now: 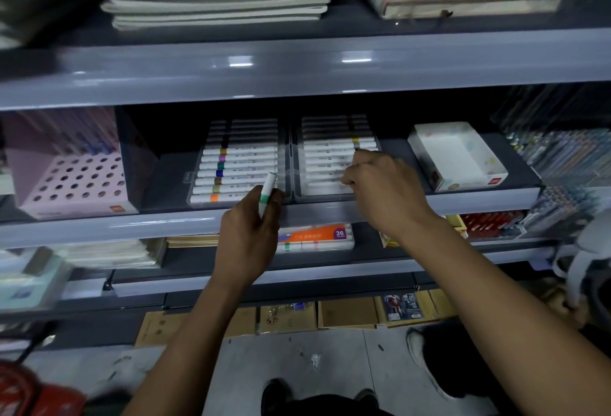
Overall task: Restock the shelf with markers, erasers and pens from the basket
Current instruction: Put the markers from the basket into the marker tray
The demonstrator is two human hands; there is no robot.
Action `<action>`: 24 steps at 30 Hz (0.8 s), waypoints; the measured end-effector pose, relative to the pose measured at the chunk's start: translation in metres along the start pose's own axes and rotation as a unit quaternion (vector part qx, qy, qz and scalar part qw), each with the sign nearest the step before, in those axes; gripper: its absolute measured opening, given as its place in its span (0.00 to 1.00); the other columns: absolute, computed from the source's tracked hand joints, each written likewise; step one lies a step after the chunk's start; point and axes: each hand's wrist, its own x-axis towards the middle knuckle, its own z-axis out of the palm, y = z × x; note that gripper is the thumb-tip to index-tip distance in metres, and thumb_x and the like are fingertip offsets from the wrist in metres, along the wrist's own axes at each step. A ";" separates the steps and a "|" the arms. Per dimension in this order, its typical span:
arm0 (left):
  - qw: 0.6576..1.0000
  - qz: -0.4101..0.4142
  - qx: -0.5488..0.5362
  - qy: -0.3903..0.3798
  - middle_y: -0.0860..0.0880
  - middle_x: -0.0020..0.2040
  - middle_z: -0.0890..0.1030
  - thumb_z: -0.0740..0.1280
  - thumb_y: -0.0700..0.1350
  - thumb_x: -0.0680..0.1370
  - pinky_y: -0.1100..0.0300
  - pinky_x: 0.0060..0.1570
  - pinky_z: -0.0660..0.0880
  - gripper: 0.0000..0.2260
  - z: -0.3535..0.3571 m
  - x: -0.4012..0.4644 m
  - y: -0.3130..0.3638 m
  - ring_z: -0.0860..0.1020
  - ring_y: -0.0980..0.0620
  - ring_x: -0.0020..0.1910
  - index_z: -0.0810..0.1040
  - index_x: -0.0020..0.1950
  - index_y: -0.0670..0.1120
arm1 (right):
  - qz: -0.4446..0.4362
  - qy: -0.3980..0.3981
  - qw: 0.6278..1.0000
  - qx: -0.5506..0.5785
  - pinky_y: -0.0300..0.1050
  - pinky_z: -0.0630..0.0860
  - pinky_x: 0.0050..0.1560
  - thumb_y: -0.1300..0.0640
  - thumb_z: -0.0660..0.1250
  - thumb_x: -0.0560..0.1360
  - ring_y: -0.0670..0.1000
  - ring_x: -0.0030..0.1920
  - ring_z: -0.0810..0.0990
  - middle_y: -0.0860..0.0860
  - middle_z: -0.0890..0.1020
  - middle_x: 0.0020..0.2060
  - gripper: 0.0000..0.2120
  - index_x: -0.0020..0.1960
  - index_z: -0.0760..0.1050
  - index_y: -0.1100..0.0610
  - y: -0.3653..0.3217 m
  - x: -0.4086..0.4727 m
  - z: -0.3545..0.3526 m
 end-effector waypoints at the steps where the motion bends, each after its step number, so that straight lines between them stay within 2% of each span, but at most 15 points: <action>1: 1.000 0.000 -0.001 0.000 0.46 0.30 0.76 0.61 0.52 0.86 0.51 0.29 0.68 0.15 0.000 0.000 0.000 0.73 0.46 0.30 0.79 0.50 0.43 | -0.003 -0.002 1.000 0.001 0.43 0.69 0.39 0.69 0.68 0.74 0.56 0.53 0.80 0.48 0.80 0.51 0.17 0.55 0.85 0.51 0.001 0.001 0.000; 3: 1.000 0.001 -0.006 0.002 0.47 0.30 0.75 0.60 0.55 0.84 0.54 0.28 0.67 0.18 -0.001 -0.001 0.001 0.72 0.49 0.28 0.79 0.50 0.42 | -0.008 -0.007 1.000 0.008 0.42 0.69 0.40 0.70 0.67 0.74 0.55 0.54 0.81 0.47 0.81 0.52 0.20 0.56 0.86 0.50 0.004 0.001 0.000; 5: 1.000 0.004 -0.009 0.005 0.49 0.29 0.74 0.58 0.58 0.83 0.58 0.27 0.66 0.20 -0.001 -0.002 0.002 0.71 0.52 0.28 0.80 0.50 0.43 | -0.010 -0.007 1.000 0.018 0.43 0.74 0.43 0.70 0.68 0.74 0.54 0.55 0.81 0.47 0.81 0.52 0.21 0.59 0.86 0.49 0.005 -0.001 0.001; 9: 1.000 -0.001 -0.001 0.004 0.47 0.30 0.76 0.61 0.52 0.85 0.60 0.27 0.67 0.14 0.000 -0.002 0.001 0.74 0.48 0.31 0.80 0.51 0.44 | -0.010 0.014 0.999 0.042 0.43 0.74 0.43 0.70 0.69 0.72 0.56 0.55 0.80 0.49 0.82 0.52 0.22 0.61 0.85 0.53 0.002 -0.012 0.005; 12: 1.000 -0.004 0.003 0.007 0.48 0.31 0.77 0.62 0.49 0.86 0.63 0.27 0.68 0.12 0.001 -0.003 0.000 0.75 0.48 0.32 0.80 0.51 0.45 | -0.019 0.055 0.996 0.068 0.49 0.81 0.45 0.69 0.70 0.71 0.58 0.53 0.82 0.52 0.83 0.51 0.18 0.59 0.86 0.58 -0.002 -0.026 0.007; 16: 1.000 -0.001 -0.021 -0.004 0.49 0.35 0.79 0.60 0.56 0.86 0.66 0.29 0.68 0.16 0.000 -0.005 0.004 0.76 0.50 0.32 0.79 0.52 0.46 | -0.021 0.096 0.992 0.082 0.50 0.83 0.49 0.62 0.68 0.75 0.55 0.56 0.82 0.52 0.83 0.57 0.17 0.63 0.83 0.58 -0.004 -0.042 0.012; 17: 0.999 0.005 -0.035 -0.008 0.51 0.37 0.79 0.58 0.58 0.85 0.65 0.31 0.69 0.19 0.000 -0.006 0.006 0.76 0.51 0.32 0.78 0.53 0.45 | -0.015 0.102 0.991 0.087 0.50 0.83 0.51 0.61 0.67 0.76 0.54 0.58 0.81 0.52 0.82 0.59 0.17 0.65 0.81 0.58 -0.004 -0.047 0.015; 18: 0.998 0.007 -0.056 -0.016 0.52 0.39 0.78 0.55 0.58 0.83 0.58 0.33 0.71 0.20 0.000 -0.008 0.006 0.75 0.51 0.33 0.77 0.53 0.44 | -0.005 0.109 0.990 0.095 0.51 0.82 0.54 0.60 0.67 0.77 0.54 0.60 0.80 0.53 0.82 0.60 0.18 0.67 0.80 0.58 -0.006 -0.051 0.018; 20: 0.993 -0.015 -0.116 -0.031 0.52 0.39 0.76 0.55 0.53 0.83 0.48 0.35 0.68 0.12 0.002 -0.010 0.008 0.72 0.48 0.33 0.73 0.48 0.49 | 0.016 0.132 0.983 0.126 0.52 0.81 0.58 0.59 0.67 0.77 0.54 0.62 0.78 0.54 0.81 0.62 0.19 0.68 0.78 0.60 -0.012 -0.060 0.024; 22: 0.986 -0.036 -0.152 -0.058 0.53 0.35 0.76 0.57 0.50 0.83 0.46 0.35 0.66 0.08 0.004 -0.010 0.010 0.70 0.47 0.32 0.70 0.45 0.51 | 0.034 0.162 0.971 0.172 0.50 0.80 0.57 0.57 0.66 0.78 0.54 0.61 0.77 0.53 0.79 0.59 0.17 0.65 0.79 0.59 -0.020 -0.067 0.029; 24: 0.986 -0.018 -0.134 -0.098 0.53 0.34 0.75 0.60 0.51 0.83 0.48 0.34 0.66 0.09 0.005 -0.012 0.013 0.69 0.50 0.31 0.73 0.46 0.49 | 0.051 0.169 0.951 0.255 0.49 0.80 0.53 0.52 0.63 0.80 0.51 0.55 0.79 0.50 0.80 0.53 0.16 0.65 0.78 0.57 -0.027 -0.070 0.030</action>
